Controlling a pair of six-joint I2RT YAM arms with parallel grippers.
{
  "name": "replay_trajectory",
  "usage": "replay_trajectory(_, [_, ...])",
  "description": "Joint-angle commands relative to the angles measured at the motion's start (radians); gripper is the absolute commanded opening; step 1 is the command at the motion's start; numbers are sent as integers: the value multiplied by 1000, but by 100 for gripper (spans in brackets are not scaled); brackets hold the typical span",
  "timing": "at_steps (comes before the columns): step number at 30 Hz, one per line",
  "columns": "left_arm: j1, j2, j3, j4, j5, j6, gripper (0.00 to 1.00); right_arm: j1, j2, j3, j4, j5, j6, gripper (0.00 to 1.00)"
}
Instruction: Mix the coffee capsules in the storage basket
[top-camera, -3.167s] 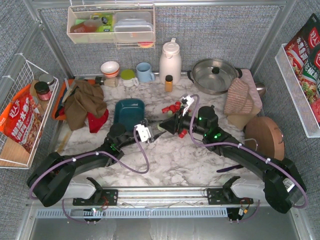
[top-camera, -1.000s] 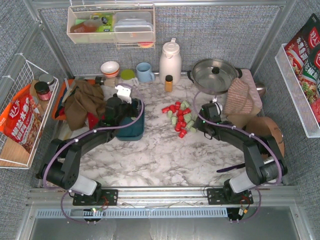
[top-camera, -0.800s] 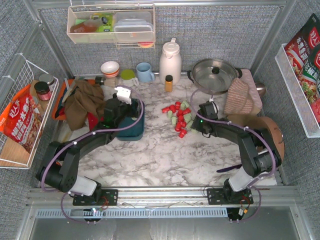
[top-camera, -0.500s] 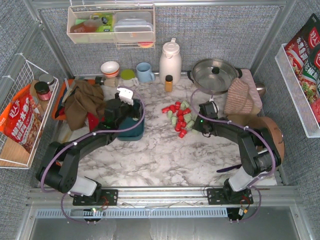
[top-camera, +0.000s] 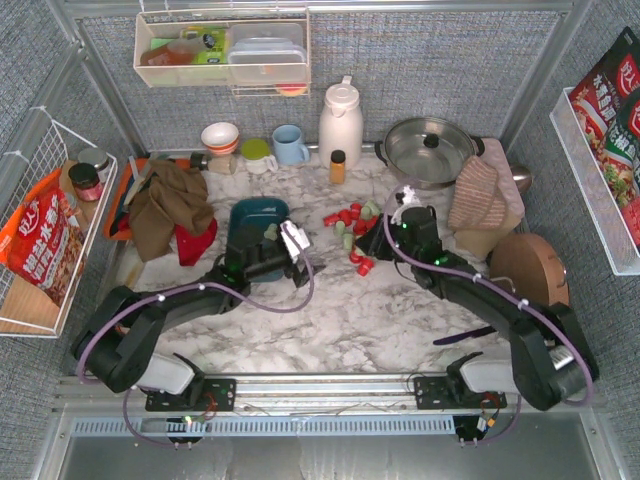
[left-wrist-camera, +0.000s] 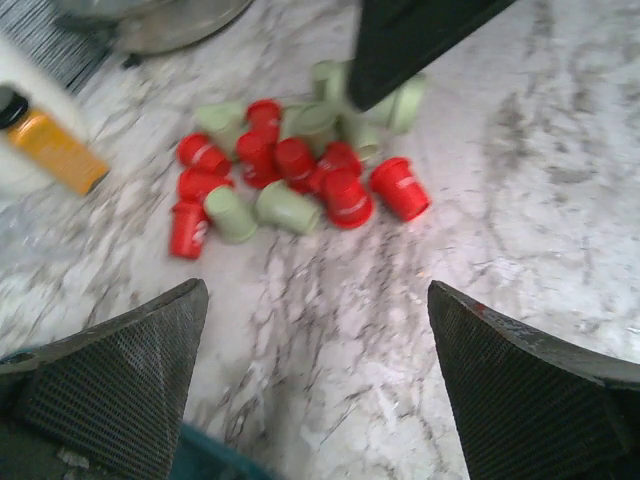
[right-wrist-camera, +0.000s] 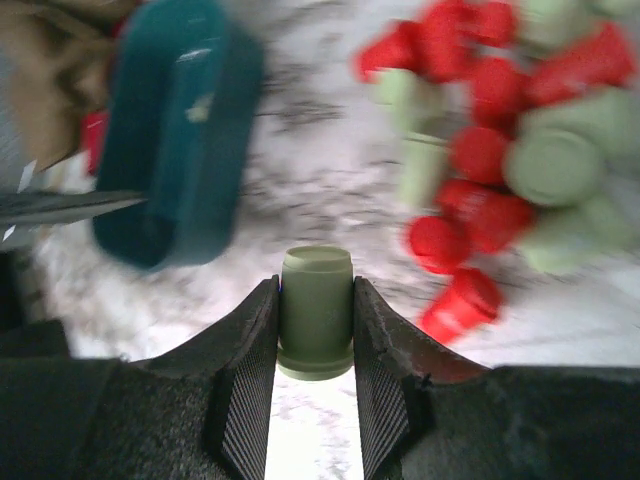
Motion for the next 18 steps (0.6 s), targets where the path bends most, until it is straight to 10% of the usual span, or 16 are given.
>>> replay_trajectory(1, [-37,18,-7,82,176,86,99,85,-79,-42,275,-150,-77,18])
replay_trajectory(18, [-116,-24,-113,297,73,128,97,197,-26,-61,508,-371,-78,18])
